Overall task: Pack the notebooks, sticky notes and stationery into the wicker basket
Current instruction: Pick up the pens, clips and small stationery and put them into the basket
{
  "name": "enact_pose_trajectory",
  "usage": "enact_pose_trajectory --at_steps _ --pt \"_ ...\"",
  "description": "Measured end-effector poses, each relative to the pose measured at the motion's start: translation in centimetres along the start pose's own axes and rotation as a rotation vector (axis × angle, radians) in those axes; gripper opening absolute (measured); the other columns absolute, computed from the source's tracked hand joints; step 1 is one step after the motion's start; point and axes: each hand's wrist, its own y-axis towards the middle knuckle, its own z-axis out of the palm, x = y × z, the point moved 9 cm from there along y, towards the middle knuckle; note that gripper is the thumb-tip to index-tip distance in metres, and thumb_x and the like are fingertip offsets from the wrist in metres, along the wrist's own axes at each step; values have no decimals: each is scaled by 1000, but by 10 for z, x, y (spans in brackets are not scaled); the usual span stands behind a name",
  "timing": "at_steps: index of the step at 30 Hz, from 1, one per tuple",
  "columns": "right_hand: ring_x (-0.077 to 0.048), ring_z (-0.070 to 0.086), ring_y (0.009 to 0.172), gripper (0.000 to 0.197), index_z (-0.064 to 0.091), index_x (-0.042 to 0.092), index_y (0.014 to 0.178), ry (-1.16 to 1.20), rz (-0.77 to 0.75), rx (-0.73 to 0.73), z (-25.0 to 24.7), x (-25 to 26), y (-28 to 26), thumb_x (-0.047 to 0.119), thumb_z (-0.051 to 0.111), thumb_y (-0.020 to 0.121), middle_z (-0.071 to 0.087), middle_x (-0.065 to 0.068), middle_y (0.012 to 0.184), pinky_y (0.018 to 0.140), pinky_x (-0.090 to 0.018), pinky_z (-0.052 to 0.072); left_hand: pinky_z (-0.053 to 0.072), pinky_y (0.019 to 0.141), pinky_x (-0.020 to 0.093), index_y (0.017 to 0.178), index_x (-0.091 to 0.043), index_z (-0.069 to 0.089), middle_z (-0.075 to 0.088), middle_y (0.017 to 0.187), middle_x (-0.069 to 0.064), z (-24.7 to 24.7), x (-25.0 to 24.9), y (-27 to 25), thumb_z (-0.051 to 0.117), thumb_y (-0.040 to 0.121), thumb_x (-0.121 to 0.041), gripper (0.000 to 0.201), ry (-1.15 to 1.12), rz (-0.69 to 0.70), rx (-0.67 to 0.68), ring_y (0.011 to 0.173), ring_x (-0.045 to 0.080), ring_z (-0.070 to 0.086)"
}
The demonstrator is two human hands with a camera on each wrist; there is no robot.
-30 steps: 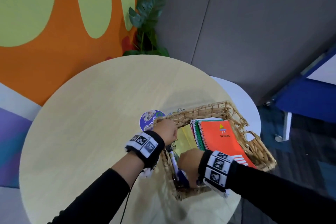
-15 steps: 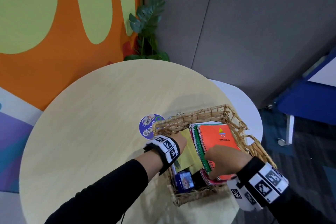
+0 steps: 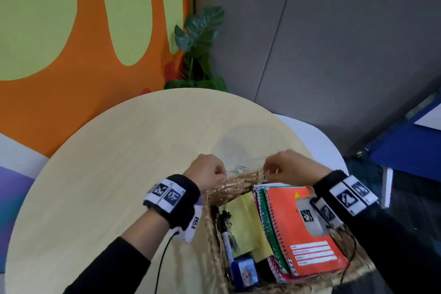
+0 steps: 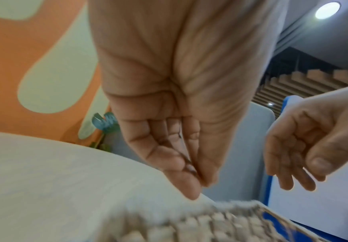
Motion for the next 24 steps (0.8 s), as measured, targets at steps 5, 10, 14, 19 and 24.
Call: enact_pose_trajectory --at_steps 5,10,14,19,24 --pt "-18 52 81 17 68 10 100 -137 -24 66 -17 -10 87 16 59 87 69 -8 103 73 -26 39 49 82 25 93 -11 75 75 100 4 -15 42 45 59 84 -11 19 82 -98 14 96 18 67" --pt "-27 57 77 20 70 0 94 -378 -80 322 15 -8 162 2 52 84 70 -15 94 71 -32 47 48 77 24 98 -7 74 74 105 7 15 66 84 62 85 -9 18 116 -138 114 97 21 68" --pt "-29 59 76 22 71 -1 102 -544 -89 448 37 -8 198 7 61 84 69 -18 92 62 -29 43 48 78 23 102 -7 73 73 109 8 43 78 104 65 85 -10 19 126 -162 192 99 22 68" --pt "-26 56 75 35 70 3 97 -725 -202 593 80 7 206 34 74 80 60 -7 79 68 -32 49 53 79 30 96 -8 74 73 104 11 63 87 116 68 80 -9 17 128 -180 223 94 25 69" --pt "-27 58 77 23 65 1 105 -740 -248 557 103 12 209 15 64 87 69 -14 105 71 -33 51 49 73 27 93 -6 72 72 101 11 68 94 115 72 77 -12 17 120 -193 211 92 27 68"
